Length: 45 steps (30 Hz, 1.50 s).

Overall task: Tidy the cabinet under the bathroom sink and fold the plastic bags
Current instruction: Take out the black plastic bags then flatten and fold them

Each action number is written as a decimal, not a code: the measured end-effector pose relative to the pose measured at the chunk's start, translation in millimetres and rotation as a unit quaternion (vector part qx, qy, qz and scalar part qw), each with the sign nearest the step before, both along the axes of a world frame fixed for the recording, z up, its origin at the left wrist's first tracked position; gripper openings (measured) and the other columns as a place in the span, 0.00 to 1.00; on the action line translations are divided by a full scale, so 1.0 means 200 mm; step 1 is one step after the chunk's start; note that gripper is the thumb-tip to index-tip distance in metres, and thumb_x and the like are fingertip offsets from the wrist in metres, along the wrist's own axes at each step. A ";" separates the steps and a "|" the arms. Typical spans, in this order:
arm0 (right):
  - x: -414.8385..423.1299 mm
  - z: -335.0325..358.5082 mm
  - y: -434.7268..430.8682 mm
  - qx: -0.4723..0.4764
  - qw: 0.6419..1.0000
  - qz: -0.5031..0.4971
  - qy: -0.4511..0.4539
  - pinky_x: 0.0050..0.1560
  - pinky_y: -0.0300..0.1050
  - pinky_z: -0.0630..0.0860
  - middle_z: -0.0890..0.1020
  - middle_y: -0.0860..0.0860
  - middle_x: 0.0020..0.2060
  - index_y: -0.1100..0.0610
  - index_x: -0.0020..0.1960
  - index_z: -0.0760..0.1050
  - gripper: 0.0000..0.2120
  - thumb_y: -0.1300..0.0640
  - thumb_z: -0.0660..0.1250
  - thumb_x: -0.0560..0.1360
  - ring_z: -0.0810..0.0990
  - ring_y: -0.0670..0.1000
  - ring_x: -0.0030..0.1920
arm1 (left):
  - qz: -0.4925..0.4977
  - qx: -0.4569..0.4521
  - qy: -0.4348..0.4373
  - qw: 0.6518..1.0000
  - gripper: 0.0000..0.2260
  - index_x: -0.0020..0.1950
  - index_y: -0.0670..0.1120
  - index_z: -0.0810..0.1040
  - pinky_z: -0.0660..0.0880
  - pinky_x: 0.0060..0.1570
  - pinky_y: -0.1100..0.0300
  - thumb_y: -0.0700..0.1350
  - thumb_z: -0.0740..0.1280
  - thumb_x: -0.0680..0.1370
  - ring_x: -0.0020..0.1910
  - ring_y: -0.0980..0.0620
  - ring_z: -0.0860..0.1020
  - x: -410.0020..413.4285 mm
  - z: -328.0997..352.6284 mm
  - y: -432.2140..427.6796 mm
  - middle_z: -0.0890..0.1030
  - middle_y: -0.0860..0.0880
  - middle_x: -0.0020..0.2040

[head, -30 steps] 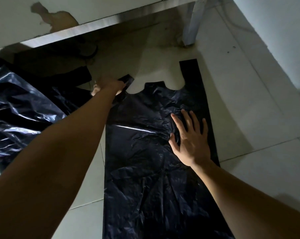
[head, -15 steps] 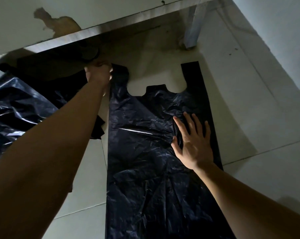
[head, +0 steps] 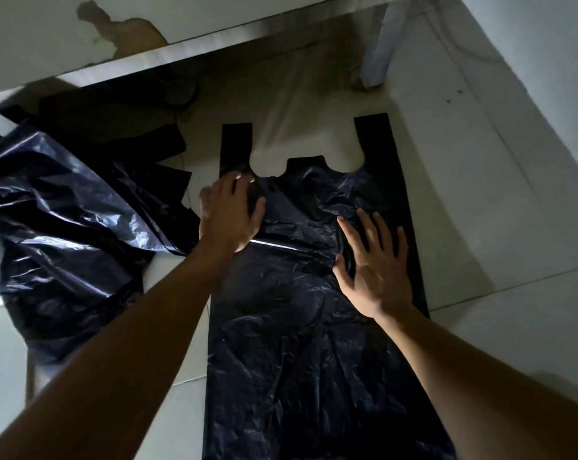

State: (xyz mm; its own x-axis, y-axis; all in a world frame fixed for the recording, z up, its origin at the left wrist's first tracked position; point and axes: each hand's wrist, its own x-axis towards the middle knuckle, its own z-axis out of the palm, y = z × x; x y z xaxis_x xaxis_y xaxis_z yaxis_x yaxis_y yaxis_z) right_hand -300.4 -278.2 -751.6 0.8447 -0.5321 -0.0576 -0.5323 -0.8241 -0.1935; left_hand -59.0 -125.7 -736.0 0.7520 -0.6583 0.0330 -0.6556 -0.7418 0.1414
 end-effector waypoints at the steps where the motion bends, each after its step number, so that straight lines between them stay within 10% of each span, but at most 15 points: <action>1: 0.00 0.00 0.00 -0.003 1.000 0.003 0.002 0.77 0.66 0.49 0.56 0.50 0.80 0.42 0.80 0.52 0.32 0.40 0.54 0.78 0.52 0.56 0.80 | 0.004 0.044 0.003 0.999 0.25 0.74 0.49 0.65 0.56 0.71 0.37 0.60 0.54 0.81 0.73 0.41 0.63 -0.01 -0.02 0.02 0.65 0.43 0.74; 5: -0.01 -0.02 0.00 -0.021 1.000 0.010 0.014 0.76 0.67 0.50 0.53 0.51 0.81 0.43 0.81 0.49 0.32 0.39 0.52 0.80 0.51 0.56 0.80 | 0.048 0.084 0.021 0.995 0.31 0.81 0.47 0.50 0.43 0.76 0.37 0.62 0.46 0.82 0.80 0.42 0.45 -0.11 -0.01 0.03 0.50 0.42 0.81; 15: 0.00 -0.03 0.01 -0.012 1.000 -0.001 0.014 0.76 0.66 0.50 0.57 0.51 0.80 0.43 0.80 0.54 0.33 0.39 0.52 0.77 0.54 0.57 0.79 | 0.021 0.108 0.124 0.986 0.36 0.81 0.47 0.38 0.39 0.76 0.42 0.65 0.47 0.81 0.79 0.44 0.37 -0.28 0.00 0.06 0.37 0.44 0.80; 18: 0.05 0.03 0.01 -0.002 0.998 -0.008 0.061 0.74 0.68 0.54 0.59 0.53 0.79 0.45 0.79 0.57 0.33 0.39 0.54 0.75 0.56 0.59 0.78 | 0.012 0.044 0.109 0.993 0.32 0.80 0.45 0.54 0.56 0.74 0.43 0.56 0.59 0.80 0.78 0.41 0.56 -0.22 0.16 0.10 0.55 0.40 0.80; 21: 0.12 0.15 -0.01 0.012 0.983 -0.004 0.184 0.75 0.68 0.51 0.56 0.53 0.79 0.45 0.79 0.52 0.33 0.36 0.54 0.77 0.54 0.59 0.78 | 0.028 -0.114 -0.032 0.993 0.18 0.61 0.46 0.77 0.74 0.52 0.49 0.51 0.64 0.74 0.55 0.42 0.78 -0.12 0.38 0.24 0.79 0.45 0.57; 26: 0.44 0.45 0.11 -0.016 0.980 0.000 0.201 0.69 0.61 0.64 0.71 0.52 0.67 0.46 0.70 0.64 0.29 0.36 0.62 0.74 0.72 0.57 0.66 | 0.181 -0.206 -0.114 0.955 0.09 0.50 0.47 0.75 0.75 0.47 0.48 0.51 0.64 0.74 0.48 0.43 0.77 0.21 0.76 0.63 0.78 0.46 0.48; 33: 1.06 0.82 0.59 0.316 0.936 0.155 0.011 0.54 0.40 0.74 0.79 0.51 0.61 0.50 0.75 0.67 0.25 0.49 0.66 0.80 0.79 0.52 0.60 | 0.315 -0.136 -0.052 0.938 0.29 0.65 0.51 0.73 0.73 0.59 0.41 0.59 0.75 0.68 0.63 0.41 0.71 0.45 0.94 0.95 0.71 0.45 0.65; 37: 1.20 0.85 0.80 0.382 0.912 0.147 0.037 0.39 0.38 0.73 0.78 0.52 0.61 0.46 0.78 0.61 0.28 0.53 0.63 0.81 0.80 0.48 0.44 | 0.276 -0.162 -0.053 0.946 0.07 0.48 0.53 0.82 0.78 0.50 0.49 0.52 0.72 0.72 0.52 0.45 0.80 0.51 0.92 1.05 0.81 0.50 0.51; 45: 1.19 0.72 1.02 0.416 0.902 0.108 0.028 0.55 0.45 0.75 0.76 0.52 0.67 0.46 0.75 0.66 0.25 0.55 0.62 0.79 0.78 0.53 0.63 | 0.271 -0.144 0.056 0.950 0.25 0.52 0.49 0.76 0.78 0.46 0.51 0.58 0.80 0.63 0.48 0.47 0.80 0.49 0.85 1.20 0.80 0.48 0.50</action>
